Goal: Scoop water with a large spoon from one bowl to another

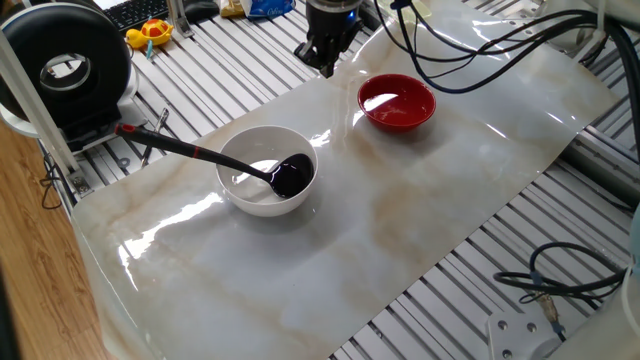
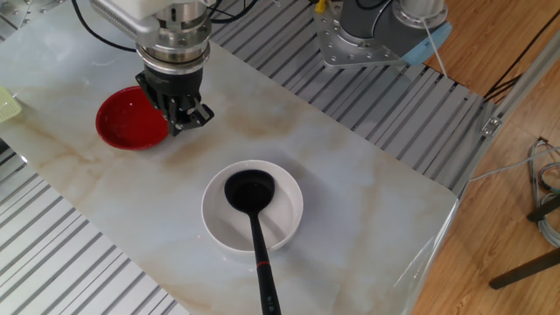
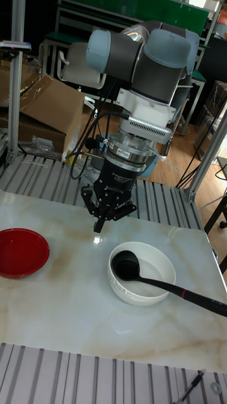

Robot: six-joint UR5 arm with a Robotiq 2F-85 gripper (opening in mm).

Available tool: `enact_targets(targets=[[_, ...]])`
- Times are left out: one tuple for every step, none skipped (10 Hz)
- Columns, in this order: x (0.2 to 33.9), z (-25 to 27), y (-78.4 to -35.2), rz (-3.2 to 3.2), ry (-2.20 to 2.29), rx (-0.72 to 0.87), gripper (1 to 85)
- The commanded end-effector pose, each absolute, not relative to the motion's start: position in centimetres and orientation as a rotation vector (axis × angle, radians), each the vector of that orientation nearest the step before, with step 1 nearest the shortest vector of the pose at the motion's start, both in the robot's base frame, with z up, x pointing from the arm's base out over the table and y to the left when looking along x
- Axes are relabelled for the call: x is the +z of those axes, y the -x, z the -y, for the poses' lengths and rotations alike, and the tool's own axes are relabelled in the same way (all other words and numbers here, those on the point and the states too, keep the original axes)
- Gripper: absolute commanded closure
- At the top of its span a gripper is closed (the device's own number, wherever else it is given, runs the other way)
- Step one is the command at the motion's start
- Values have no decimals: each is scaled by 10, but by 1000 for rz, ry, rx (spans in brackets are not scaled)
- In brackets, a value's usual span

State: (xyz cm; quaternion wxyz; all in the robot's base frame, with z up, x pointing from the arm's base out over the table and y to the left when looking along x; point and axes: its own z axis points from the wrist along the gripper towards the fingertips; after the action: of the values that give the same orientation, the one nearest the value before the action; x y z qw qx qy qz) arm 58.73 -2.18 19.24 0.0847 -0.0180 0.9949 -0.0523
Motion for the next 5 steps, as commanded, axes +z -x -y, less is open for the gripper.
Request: enact_targets(targets=[[191,24,-583,-2985,87,-167,843],[192,33,-576,-3010,208,-228,843],[191,30,-571,-3019,381,-216,843],[189,10,-574,-2986,521,-110,843],[188,2,-572,-2979,585,-62,843]])
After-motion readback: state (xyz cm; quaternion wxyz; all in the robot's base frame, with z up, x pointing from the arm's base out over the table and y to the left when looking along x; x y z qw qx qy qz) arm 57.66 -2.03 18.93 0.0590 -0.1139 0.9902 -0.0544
